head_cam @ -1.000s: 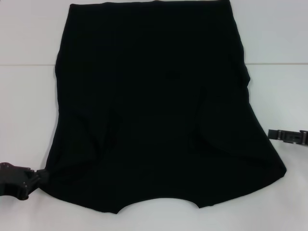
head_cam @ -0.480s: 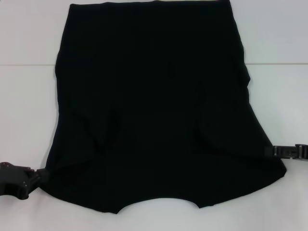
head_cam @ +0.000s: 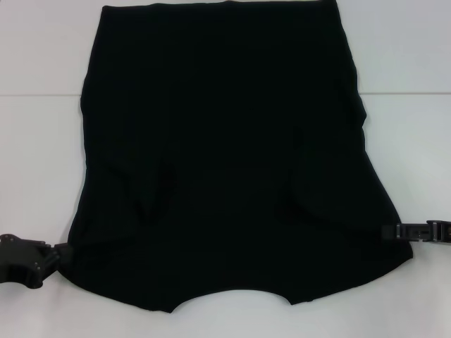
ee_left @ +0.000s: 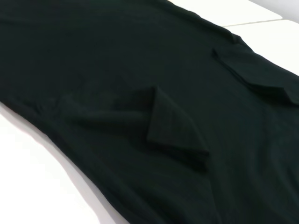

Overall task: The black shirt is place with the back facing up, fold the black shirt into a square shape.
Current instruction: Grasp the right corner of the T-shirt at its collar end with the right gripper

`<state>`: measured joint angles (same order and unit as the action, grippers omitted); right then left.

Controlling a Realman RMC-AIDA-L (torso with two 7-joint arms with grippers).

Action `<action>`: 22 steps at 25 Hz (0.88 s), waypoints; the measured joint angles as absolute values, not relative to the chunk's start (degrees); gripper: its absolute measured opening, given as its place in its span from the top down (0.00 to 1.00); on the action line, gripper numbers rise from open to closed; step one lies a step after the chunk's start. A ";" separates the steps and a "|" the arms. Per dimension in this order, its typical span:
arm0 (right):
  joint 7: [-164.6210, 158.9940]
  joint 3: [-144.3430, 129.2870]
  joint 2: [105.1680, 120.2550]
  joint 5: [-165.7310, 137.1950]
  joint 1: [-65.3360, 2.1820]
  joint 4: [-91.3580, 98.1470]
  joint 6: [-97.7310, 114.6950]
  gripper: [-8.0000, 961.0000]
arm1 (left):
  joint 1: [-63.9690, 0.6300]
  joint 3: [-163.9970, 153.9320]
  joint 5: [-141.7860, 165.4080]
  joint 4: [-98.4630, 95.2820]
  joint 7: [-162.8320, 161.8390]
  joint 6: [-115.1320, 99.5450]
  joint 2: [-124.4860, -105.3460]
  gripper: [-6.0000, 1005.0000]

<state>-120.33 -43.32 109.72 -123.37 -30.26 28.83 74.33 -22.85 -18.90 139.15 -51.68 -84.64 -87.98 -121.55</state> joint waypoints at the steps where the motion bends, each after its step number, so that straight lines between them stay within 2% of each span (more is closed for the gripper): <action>1: -120.25 -43.33 109.74 -123.39 -30.32 28.83 74.74 0.16 | -22.88 -18.90 139.05 -51.68 -84.64 -87.98 -121.54 0.97; 7: -120.17 -43.35 110.21 -123.44 -30.74 28.99 76.82 0.16 | -23.06 -18.90 139.01 -51.68 -84.64 -87.98 -121.48 0.97; 18: -120.31 -43.48 110.67 -124.03 -31.48 29.41 77.40 0.26 | -23.12 -18.90 138.95 -51.60 -84.56 -87.80 -121.46 0.97; 22: -120.13 -43.50 110.65 -124.50 -31.69 29.32 76.81 0.38 | -23.11 -18.90 138.95 -51.59 -84.55 -87.87 -121.46 0.97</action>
<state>-120.13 -43.50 110.65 -124.50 -31.69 29.32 76.81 -23.11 -18.90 138.95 -51.59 -84.55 -87.87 -121.46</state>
